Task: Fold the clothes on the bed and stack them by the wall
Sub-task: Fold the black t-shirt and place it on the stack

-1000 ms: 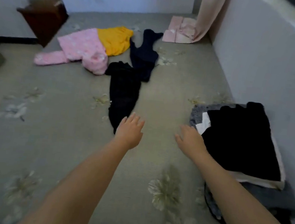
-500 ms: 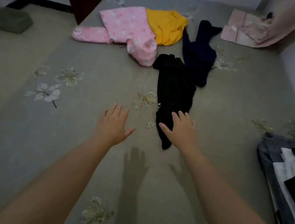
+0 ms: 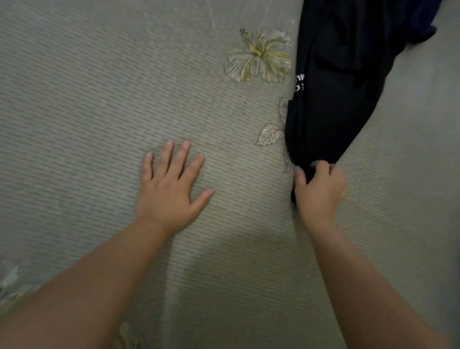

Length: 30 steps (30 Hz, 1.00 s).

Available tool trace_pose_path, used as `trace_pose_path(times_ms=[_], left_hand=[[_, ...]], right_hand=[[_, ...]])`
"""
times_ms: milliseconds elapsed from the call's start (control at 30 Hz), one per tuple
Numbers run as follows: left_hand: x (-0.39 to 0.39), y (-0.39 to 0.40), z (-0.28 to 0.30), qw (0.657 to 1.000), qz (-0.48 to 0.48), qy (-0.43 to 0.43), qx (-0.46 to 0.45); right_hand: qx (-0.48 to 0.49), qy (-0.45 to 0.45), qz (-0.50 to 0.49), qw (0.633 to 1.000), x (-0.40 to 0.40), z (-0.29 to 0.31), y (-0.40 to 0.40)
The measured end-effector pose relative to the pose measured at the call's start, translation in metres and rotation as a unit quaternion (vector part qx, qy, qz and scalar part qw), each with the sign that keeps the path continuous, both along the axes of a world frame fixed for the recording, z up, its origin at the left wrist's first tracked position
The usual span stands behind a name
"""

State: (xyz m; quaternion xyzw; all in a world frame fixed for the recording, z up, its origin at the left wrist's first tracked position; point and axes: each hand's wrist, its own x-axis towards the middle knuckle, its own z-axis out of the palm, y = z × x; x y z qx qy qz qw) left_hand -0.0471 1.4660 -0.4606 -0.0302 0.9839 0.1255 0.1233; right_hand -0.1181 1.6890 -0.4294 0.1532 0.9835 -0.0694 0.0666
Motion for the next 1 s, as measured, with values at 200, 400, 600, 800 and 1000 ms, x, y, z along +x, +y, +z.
trace_pose_path(times_ms=[200, 400, 600, 800, 1000], left_hand=[[-0.001, 0.003, 0.005, 1.000, 0.004, -0.005, 0.005], [0.000, 0.002, 0.005, 1.000, 0.002, -0.009, 0.024], [0.023, 0.040, 0.032, 0.975, -0.207, 0.042, 0.062], [0.081, 0.145, 0.045, 0.930, -0.345, -0.108, 0.063], [0.105, 0.142, 0.080, 0.954, -0.266, -0.126, 0.047]], right_hand=[[-0.198, 0.086, 0.021, 0.976, 0.021, 0.019, -0.003], [-0.266, -0.084, 0.109, 0.954, 0.124, 0.036, 0.023], [-0.261, -0.269, 0.104, 0.921, 0.235, 0.053, 0.083], [-0.270, -0.345, -0.026, 0.899, 0.320, 0.072, 0.137], [-0.311, -0.230, -0.122, 0.914, 0.352, 0.076, 0.161]])
